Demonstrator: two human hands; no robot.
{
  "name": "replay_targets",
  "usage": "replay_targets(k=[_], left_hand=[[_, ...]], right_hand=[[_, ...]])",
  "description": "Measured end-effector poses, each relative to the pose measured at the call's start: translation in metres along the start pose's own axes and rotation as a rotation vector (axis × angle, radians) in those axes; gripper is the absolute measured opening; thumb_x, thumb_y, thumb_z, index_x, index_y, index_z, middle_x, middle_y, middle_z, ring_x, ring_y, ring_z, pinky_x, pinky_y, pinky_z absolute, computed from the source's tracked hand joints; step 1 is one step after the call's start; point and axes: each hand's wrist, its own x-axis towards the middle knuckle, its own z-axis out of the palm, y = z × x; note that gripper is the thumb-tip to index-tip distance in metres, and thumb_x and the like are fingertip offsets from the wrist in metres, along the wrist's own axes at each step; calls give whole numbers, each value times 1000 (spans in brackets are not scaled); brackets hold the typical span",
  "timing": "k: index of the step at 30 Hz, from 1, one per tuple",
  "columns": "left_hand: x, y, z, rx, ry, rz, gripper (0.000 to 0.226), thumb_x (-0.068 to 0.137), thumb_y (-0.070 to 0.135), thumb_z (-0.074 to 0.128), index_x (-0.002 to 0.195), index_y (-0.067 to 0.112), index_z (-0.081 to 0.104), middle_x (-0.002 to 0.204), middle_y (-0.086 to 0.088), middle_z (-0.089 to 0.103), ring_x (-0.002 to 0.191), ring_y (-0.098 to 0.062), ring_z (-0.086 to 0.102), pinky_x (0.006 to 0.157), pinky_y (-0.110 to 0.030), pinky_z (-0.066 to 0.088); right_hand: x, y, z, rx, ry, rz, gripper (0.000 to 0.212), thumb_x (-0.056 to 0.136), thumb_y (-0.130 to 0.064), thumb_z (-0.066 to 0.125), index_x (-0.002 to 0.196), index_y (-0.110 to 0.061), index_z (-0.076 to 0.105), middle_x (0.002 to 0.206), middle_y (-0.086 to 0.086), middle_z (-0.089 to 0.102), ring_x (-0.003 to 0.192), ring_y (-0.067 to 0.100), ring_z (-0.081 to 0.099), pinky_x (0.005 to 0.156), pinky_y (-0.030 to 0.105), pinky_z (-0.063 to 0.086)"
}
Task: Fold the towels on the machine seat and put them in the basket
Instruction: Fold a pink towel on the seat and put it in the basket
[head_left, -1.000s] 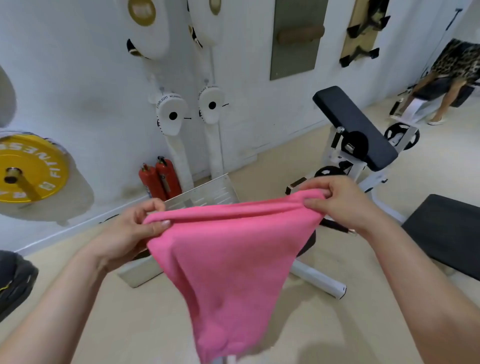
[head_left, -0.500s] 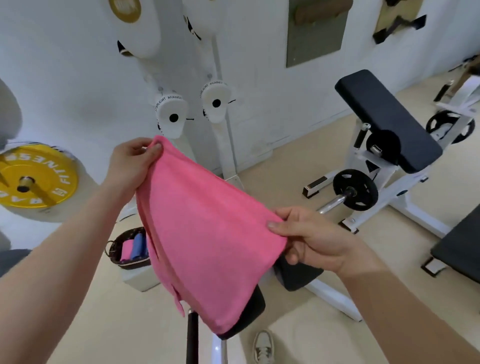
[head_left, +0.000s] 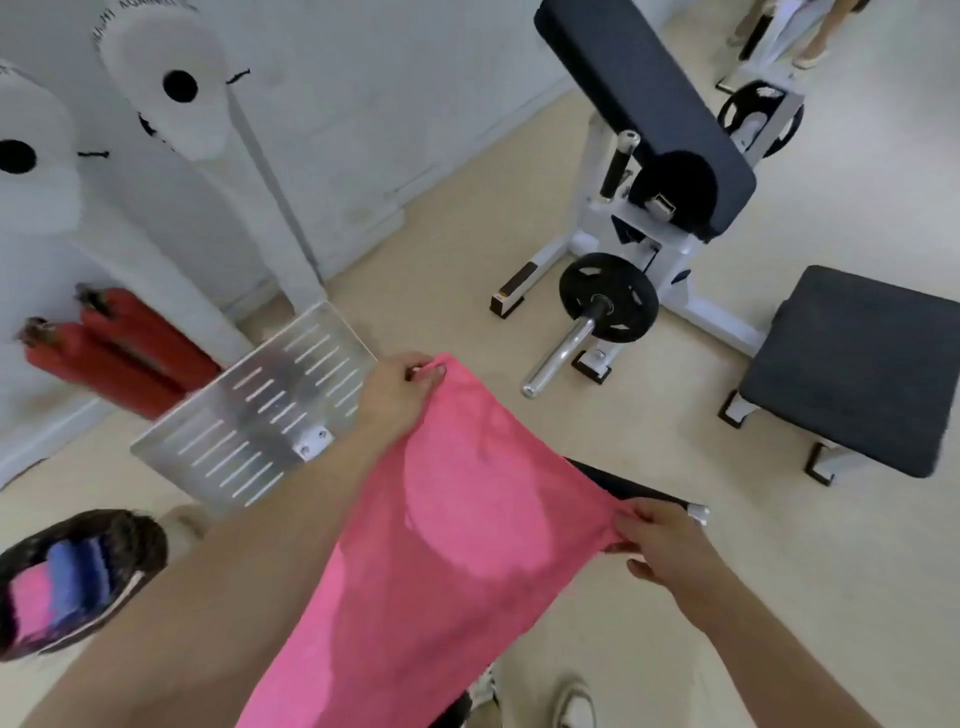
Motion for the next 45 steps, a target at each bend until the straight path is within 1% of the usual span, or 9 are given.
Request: replay_targets(k=[8, 14, 19, 24, 28, 33, 38, 41, 45], left_hand=[[44, -17, 82, 24, 15, -81, 18, 92, 31, 56, 98, 22, 70, 91, 2, 69, 88, -21, 63, 78, -33, 49], [29, 1, 89, -20, 131, -246, 23, 82, 30, 67, 103, 33, 58, 96, 6, 58, 87, -13, 56, 78, -30, 46], [-109, 18, 63, 158, -63, -163, 12, 80, 21, 70, 74, 27, 62, 77, 10, 58, 69, -3, 53, 63, -12, 41], [-241, -29, 52, 269, 50, -319, 22, 73, 18, 74, 89, 33, 67, 88, 21, 49, 75, -5, 54, 64, -17, 41], [-294, -58, 50, 276, 254, -573, 32, 71, 4, 78, 101, 16, 72, 104, -10, 60, 92, -33, 61, 76, -33, 45], [-329, -77, 36, 43, 488, -882, 22, 83, 18, 68, 105, 18, 66, 94, -1, 61, 86, -24, 62, 70, -32, 43], [-352, -96, 17, -227, 830, -1101, 33, 82, 23, 68, 110, 12, 54, 93, -4, 61, 89, -29, 62, 72, -36, 47], [-364, -115, 12, -363, 864, -1176, 44, 78, 41, 64, 116, 23, 51, 101, -2, 63, 89, -26, 65, 82, -47, 54], [-362, -119, 5, -293, 833, -1163, 19, 79, 39, 64, 93, 25, 62, 84, 5, 69, 82, -20, 65, 77, -37, 53]], right_hand=[[68, -2, -18, 239, 362, 3, 19, 91, 1, 46, 91, -2, 64, 61, 8, 47, 55, 20, 43, 48, 25, 49], [112, -5, -30, 96, 428, -61, 24, 86, -1, 42, 86, -10, 64, 70, 10, 59, 60, 24, 56, 39, 19, 49], [131, -1, -41, -163, 412, -70, 19, 82, -19, 48, 91, -23, 63, 93, 12, 69, 82, 34, 66, 68, 42, 58], [121, -22, -38, -668, 377, -358, 48, 83, -9, 57, 131, -14, 48, 121, 16, 52, 104, 36, 54, 83, 41, 46], [82, -36, 5, -918, 104, -858, 56, 77, -2, 61, 130, -16, 49, 126, 11, 47, 112, 31, 46, 83, 44, 52], [28, 4, 64, -1269, -376, -1308, 64, 54, -22, 84, 111, -26, 55, 112, 2, 60, 98, 19, 61, 79, 36, 55], [13, 53, 99, -1462, -506, -1410, 64, 49, -29, 83, 108, -25, 59, 115, 3, 55, 107, 23, 51, 87, 41, 38], [-1, 71, 123, -1519, -519, -1432, 66, 49, -23, 85, 110, -22, 59, 115, 6, 57, 106, 26, 52, 85, 42, 30], [-22, 87, 154, -1571, -510, -1409, 77, 32, -13, 84, 105, -19, 60, 107, 12, 59, 97, 29, 51, 83, 41, 29]])
